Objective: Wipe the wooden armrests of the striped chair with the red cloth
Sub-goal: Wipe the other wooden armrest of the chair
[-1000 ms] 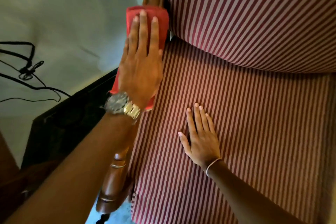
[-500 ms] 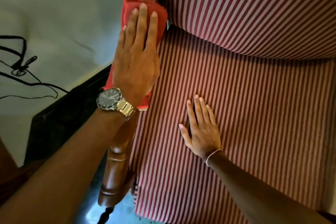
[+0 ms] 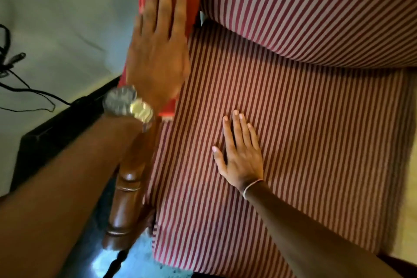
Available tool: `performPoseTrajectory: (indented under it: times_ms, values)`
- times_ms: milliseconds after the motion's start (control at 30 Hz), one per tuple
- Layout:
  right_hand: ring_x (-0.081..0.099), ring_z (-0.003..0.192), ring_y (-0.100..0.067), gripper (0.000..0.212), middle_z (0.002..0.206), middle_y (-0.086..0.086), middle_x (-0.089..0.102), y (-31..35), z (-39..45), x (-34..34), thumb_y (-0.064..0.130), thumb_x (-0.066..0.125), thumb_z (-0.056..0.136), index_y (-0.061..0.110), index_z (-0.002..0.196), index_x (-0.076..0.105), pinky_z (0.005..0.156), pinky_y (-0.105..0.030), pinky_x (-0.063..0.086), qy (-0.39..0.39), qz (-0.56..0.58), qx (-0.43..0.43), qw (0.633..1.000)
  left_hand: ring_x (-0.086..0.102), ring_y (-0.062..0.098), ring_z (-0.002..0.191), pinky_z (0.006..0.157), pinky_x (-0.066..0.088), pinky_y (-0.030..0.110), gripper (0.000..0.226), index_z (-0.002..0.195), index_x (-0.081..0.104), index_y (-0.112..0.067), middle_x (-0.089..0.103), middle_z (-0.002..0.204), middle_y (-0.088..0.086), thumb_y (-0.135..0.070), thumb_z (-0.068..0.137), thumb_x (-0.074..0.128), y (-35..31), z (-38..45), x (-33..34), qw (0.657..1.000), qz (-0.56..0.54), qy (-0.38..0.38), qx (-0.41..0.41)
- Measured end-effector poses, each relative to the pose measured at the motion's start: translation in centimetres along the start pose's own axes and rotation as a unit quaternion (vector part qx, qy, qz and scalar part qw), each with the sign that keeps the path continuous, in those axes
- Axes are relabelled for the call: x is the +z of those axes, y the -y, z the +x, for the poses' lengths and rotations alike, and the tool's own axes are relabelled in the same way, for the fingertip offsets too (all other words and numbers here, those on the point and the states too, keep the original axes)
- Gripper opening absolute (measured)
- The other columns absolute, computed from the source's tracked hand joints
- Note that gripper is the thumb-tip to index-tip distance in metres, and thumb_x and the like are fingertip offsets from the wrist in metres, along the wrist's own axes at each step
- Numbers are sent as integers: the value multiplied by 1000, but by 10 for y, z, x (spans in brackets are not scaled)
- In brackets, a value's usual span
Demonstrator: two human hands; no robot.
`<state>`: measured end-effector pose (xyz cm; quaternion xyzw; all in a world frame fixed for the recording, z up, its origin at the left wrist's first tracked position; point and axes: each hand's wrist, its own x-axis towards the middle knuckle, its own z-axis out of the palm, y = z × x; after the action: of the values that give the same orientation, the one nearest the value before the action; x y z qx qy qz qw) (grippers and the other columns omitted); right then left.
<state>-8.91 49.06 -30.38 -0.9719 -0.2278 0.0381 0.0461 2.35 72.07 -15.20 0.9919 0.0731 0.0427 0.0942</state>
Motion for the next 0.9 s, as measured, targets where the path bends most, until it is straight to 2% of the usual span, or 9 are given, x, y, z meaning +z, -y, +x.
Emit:
performPoseTrajectory:
  times_ms: [100,200,300,367,433,600,667,833,900]
  values:
    - [15,162,-28,73,173,-15,19,-4,0,-1,56,30,105,12,163,24,131,-50,20,0,9,0,1000,4,31,160,130,16,51,61,163,4,-15,4,173,13,-31,108,26,-3,-2,1,1000,7,1,-13]
    - [15,162,-27,73,173,-15,19,-5,-3,1,56,32,105,13,163,24,131,-50,21,-4,10,-4,1000,5,33,160,129,14,53,61,163,4,-12,4,172,16,-25,109,30,0,-91,-4,999,42,27,3]
    - [15,162,-26,73,173,-14,19,-6,-3,4,57,31,105,14,163,24,131,-49,20,-18,16,0,1000,12,41,157,124,23,62,62,161,14,-5,12,169,24,-31,107,28,5,-160,-14,994,67,85,26]
    - [16,162,-26,72,173,-13,20,-5,-4,6,57,31,105,15,163,25,132,-48,19,-24,15,5,1000,15,44,156,121,27,66,62,160,17,-4,14,168,26,-33,106,26,9,-145,-15,993,61,97,30]
    - [16,162,-27,72,172,-13,21,-5,-4,4,59,33,105,17,163,26,131,-49,19,-26,22,11,999,13,43,157,122,27,65,61,161,13,-5,11,169,25,-31,107,26,4,-98,-11,995,53,71,43]
    - [14,162,-29,74,173,-10,20,-7,-3,6,62,38,103,23,163,25,131,-52,20,-24,34,16,999,-1,35,160,130,12,55,64,162,2,-10,-1,172,19,-25,107,30,-6,13,-3,999,22,23,15]
    - [15,162,-29,74,173,-10,21,-8,-3,7,62,39,102,23,163,26,131,-51,18,-32,33,13,999,0,35,160,129,14,56,62,162,2,-10,-1,172,19,-25,109,29,-6,-4,-3,999,22,28,18]
    - [17,161,-28,74,172,-9,23,-9,-4,9,63,37,102,23,163,27,131,-51,19,-41,28,12,999,9,42,158,124,23,64,67,161,11,-5,7,170,23,-30,103,34,4,-130,-8,993,79,81,43]
    - [18,161,-28,73,172,-9,23,-9,-3,9,63,36,102,23,163,28,130,-51,21,-42,26,11,999,10,42,157,124,23,63,68,161,12,-5,8,170,24,-30,103,36,8,-123,-9,992,80,84,43]
